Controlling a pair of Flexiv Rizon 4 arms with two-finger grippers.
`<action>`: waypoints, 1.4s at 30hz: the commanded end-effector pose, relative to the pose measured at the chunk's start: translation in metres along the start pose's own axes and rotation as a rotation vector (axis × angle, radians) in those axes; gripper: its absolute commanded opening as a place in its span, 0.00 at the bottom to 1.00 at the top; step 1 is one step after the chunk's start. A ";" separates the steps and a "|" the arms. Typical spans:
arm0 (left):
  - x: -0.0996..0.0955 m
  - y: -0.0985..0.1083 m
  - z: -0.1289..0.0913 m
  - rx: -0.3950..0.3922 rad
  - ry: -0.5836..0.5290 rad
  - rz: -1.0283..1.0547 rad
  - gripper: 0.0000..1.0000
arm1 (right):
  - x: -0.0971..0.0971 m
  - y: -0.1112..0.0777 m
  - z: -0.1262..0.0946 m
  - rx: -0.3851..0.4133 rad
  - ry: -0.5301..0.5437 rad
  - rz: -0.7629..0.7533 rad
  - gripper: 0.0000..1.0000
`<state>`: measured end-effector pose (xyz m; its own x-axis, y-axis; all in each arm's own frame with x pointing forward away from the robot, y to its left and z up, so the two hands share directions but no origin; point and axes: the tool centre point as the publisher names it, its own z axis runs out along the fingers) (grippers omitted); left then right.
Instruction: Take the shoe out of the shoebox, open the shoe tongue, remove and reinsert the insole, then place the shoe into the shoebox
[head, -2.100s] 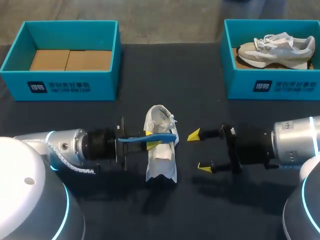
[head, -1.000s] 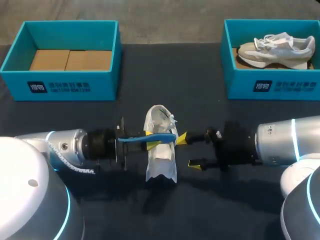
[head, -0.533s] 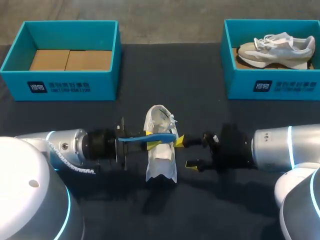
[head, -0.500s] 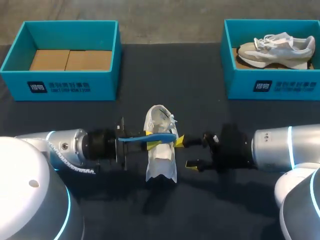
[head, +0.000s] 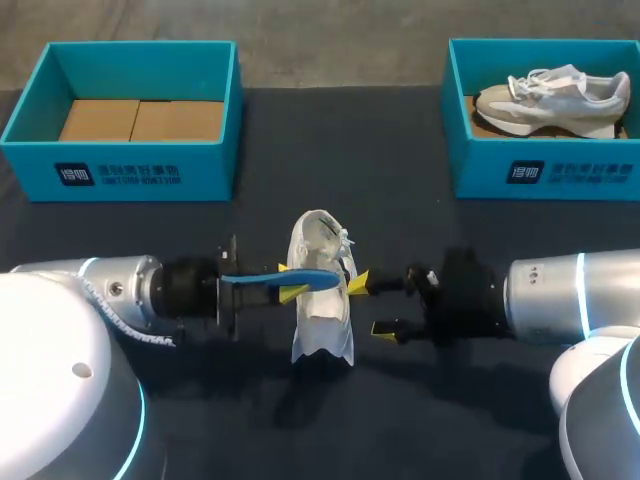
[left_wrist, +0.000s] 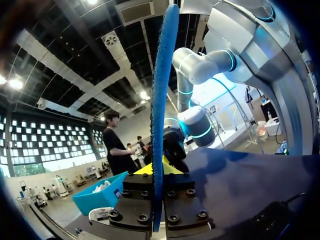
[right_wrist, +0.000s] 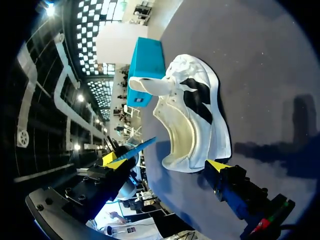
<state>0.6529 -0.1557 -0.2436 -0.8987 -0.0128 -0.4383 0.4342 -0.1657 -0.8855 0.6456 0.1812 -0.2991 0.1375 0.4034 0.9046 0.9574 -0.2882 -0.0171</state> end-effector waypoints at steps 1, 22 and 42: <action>-0.004 0.003 -0.006 -0.004 0.019 -0.002 0.00 | 0.001 -0.001 0.000 -0.002 -0.003 0.001 1.00; -0.002 0.022 -0.034 -0.068 0.059 0.030 0.00 | 0.001 -0.001 0.000 -0.002 -0.003 0.001 1.00; -0.005 0.038 -0.029 -0.058 0.062 -0.002 0.00 | 0.001 -0.001 0.000 -0.002 -0.003 0.001 1.00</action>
<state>0.6741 -0.1314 -0.2765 -0.8946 0.0486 -0.4443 0.4379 -0.1038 -0.8930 0.6456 0.1812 -0.2991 0.1376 0.4034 0.9046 0.9574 -0.2882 -0.0171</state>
